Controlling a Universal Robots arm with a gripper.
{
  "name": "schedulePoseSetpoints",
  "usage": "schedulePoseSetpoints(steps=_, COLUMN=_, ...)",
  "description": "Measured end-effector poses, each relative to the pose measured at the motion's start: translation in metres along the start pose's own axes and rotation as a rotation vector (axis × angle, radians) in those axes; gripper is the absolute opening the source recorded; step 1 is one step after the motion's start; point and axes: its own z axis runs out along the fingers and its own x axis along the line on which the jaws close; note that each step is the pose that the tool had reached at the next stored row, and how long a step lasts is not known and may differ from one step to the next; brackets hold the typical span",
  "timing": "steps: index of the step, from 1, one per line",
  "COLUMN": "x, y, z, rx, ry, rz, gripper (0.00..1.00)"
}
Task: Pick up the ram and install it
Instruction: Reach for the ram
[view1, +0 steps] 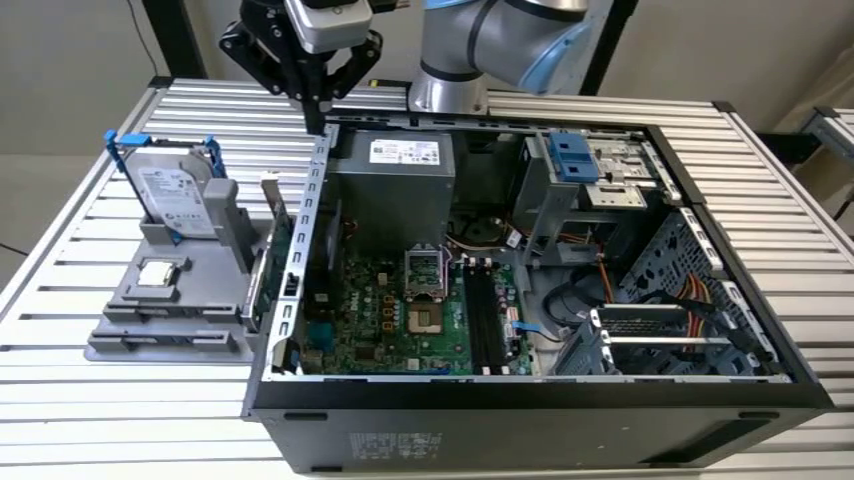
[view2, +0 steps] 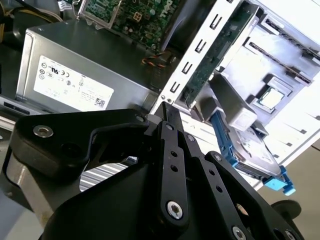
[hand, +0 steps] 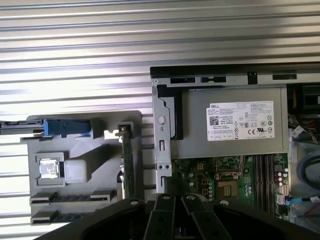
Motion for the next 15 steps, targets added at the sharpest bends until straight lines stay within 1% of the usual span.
schedulePoseSetpoints(steps=6, x=0.0089, y=0.0, z=-0.0001, rx=0.0, ry=0.0001, rz=0.0, gripper=0.0)
schedulePoseSetpoints(steps=15, x=0.0249, y=-0.0005, z=-0.0004, rx=0.0, ry=0.0001, rz=0.0, gripper=0.0)
